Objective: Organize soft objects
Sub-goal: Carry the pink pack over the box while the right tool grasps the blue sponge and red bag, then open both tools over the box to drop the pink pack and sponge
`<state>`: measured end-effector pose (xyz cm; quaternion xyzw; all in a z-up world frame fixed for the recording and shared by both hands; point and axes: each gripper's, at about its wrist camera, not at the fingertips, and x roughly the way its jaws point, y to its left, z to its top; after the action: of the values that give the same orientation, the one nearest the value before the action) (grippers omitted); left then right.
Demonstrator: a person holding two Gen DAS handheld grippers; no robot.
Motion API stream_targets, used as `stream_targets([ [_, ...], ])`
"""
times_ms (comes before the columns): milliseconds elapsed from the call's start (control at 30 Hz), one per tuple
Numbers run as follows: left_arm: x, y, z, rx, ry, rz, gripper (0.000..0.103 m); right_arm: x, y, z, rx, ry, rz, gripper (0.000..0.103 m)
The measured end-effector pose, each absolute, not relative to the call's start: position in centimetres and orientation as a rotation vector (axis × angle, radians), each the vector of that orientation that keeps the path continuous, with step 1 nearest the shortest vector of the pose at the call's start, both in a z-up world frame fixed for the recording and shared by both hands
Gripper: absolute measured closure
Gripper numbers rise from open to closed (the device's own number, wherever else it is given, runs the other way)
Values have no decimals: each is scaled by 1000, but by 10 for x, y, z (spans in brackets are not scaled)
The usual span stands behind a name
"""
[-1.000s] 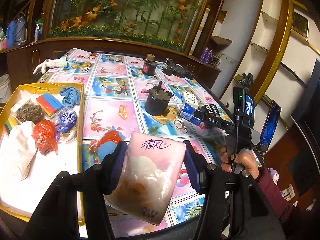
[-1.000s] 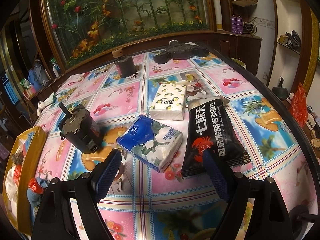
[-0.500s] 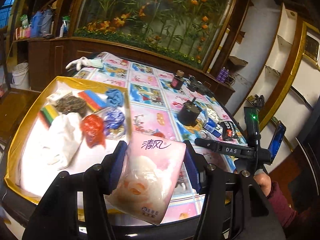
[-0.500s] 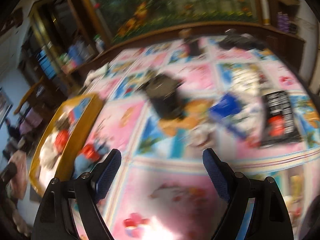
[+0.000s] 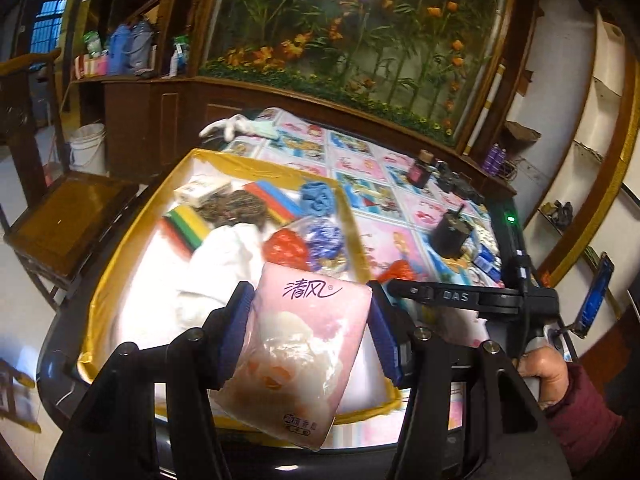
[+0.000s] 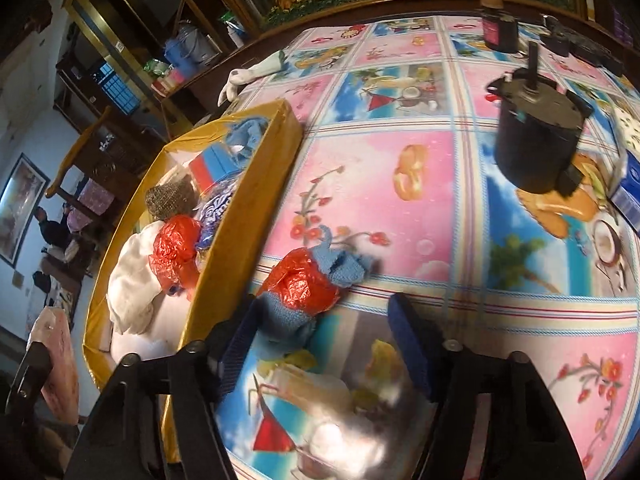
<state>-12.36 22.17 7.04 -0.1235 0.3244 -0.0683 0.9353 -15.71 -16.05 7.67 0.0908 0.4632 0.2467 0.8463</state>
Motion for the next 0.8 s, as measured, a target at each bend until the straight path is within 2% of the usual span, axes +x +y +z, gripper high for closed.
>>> stream_targets([
  [67, -119, 234, 66, -266, 684, -98, 48, -154, -149, 74, 170, 987, 548, 73],
  [167, -113, 251, 59, -276, 716, -47, 48, -156, -138, 74, 138, 970, 555, 77],
  [333, -95, 273, 48, -277, 779, 23, 47, -161, -138, 88, 131, 912, 531, 78],
  [533, -69, 296, 38, -315, 834, 64, 39, -182, -125, 120, 121, 841, 590, 78],
  [800, -80, 317, 43, -441, 766, 42, 38, -205, -53, 110, -4, 952, 796, 77],
])
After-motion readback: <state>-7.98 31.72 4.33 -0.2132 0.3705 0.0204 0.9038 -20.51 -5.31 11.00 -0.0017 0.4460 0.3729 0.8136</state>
